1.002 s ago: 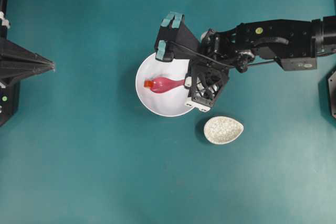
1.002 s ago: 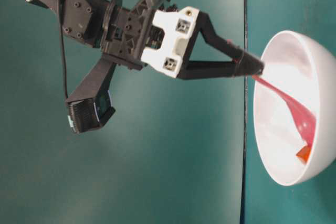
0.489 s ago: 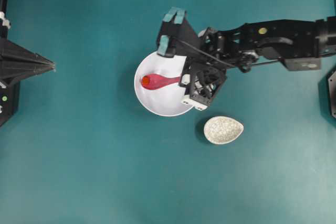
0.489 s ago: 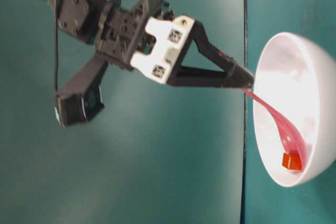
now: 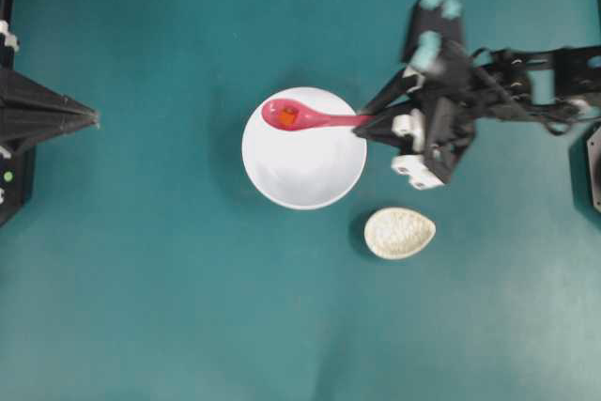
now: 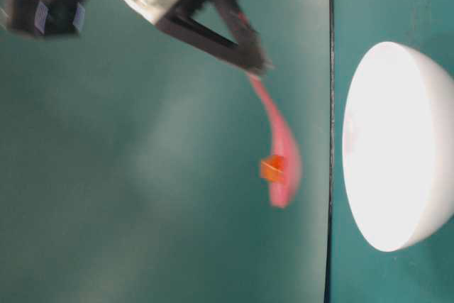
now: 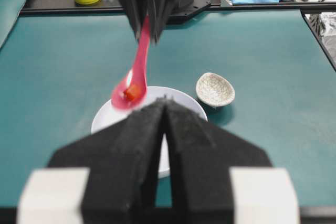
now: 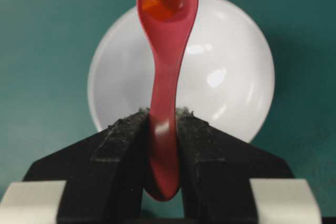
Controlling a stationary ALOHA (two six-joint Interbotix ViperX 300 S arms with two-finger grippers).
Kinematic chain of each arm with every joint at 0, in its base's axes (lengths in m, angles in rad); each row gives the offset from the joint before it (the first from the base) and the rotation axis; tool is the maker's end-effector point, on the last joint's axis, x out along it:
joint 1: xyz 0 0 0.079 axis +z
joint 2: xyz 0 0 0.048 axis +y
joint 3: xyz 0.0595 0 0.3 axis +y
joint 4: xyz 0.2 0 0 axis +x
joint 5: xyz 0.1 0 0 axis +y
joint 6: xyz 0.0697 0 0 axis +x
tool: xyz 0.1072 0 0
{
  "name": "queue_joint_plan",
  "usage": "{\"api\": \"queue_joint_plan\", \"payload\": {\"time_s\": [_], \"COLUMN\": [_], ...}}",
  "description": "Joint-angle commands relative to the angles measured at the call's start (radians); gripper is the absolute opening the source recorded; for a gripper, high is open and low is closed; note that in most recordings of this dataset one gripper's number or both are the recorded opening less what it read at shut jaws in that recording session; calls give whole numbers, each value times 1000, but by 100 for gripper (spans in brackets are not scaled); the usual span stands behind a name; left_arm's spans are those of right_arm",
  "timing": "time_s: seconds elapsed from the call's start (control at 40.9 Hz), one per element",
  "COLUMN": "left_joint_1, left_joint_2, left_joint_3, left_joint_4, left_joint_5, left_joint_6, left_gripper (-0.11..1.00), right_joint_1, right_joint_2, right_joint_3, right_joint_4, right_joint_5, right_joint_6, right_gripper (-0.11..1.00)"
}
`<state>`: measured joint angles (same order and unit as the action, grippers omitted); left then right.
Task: Grip the spoon and scoop the red block from the bowl with right arm.
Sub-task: 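Drag the spoon bowl under the red cube and tilt upward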
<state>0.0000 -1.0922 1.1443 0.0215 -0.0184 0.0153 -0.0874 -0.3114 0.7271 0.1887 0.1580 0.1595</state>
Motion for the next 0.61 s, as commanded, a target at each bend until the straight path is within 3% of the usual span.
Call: {"api": "queue_joint_plan", "payload": {"time_s": [0.0, 0.269, 0.587], "left_joint_1": [-2, -2, -2], "left_joint_2": [9, 9, 9], "left_joint_3": [-25, -26, -28], "left_joint_4": [2, 2, 2], "left_joint_5": [-3, -9, -9], "left_joint_6": [-2, -15, -11], "left_gripper": [1, 1, 1], "right_joint_1": [2, 0, 0], "right_joint_2": [-80, -206, -216], "right_joint_3": [-15, -95, -121], "right_joint_4": [0, -35, -38], "right_joint_5": [14, 195, 204], "right_joint_6": [0, -14, 0], "right_gripper": [22, 22, 22]}}
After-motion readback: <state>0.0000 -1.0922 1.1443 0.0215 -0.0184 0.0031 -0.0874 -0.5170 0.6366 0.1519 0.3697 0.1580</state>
